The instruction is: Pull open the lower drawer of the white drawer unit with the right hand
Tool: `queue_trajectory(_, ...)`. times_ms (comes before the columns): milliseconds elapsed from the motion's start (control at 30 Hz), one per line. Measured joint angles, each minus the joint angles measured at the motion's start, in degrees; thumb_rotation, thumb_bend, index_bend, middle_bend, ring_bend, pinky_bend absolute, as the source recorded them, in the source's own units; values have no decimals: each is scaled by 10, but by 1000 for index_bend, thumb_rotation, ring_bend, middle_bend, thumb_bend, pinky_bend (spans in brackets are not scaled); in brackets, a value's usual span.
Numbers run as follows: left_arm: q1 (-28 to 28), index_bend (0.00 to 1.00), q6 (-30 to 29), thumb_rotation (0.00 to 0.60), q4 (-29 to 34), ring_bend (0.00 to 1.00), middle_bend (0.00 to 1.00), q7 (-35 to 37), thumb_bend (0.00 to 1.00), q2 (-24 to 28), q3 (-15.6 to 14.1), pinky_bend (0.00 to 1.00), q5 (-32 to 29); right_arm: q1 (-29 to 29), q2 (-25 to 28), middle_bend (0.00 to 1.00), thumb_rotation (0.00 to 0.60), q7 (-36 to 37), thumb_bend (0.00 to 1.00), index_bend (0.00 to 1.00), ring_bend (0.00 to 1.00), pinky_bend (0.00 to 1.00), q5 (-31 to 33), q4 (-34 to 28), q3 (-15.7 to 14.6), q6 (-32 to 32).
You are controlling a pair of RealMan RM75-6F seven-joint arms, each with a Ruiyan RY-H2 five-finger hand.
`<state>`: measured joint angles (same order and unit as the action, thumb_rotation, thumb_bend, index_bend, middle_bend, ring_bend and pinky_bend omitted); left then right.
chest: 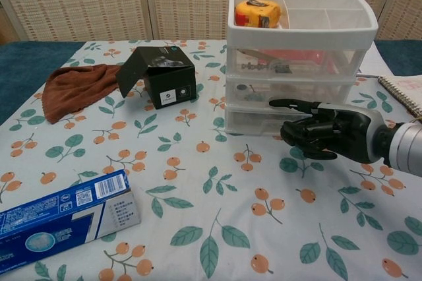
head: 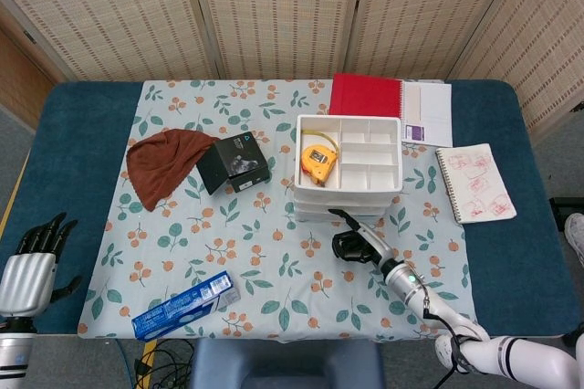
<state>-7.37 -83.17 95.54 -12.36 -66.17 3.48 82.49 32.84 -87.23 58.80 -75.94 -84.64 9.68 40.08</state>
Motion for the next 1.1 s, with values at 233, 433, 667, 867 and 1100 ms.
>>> queue_trajectory(233,-1,127,4,600,-4,120,82,0,170,-3,0,127,-3,1,-5,690,600,-4,596,20,865,965,2,6,2,1)
queue_trajectory(433,-3,127,4,600,-5,119,82,2,169,-4,0,127,-2,10,-13,690,600,1,606,34,865,965,-3,14,3,-9)
queue_trajectory(667,0,127,1,600,-5,119,82,2,169,-4,-1,127,-3,12,-18,690,600,2,648,195,865,965,-4,20,5,-9)
queue_trajectory(867,0,127,0,600,-3,119,82,0,169,-4,-2,127,-2,10,-13,690,600,2,662,276,866,965,-9,14,1,-5)
queue_trajectory(1100,0,127,1,600,-1,119,82,-3,169,-3,-2,127,-2,1,-6,690,600,4,662,276,866,965,-19,0,-10,6)
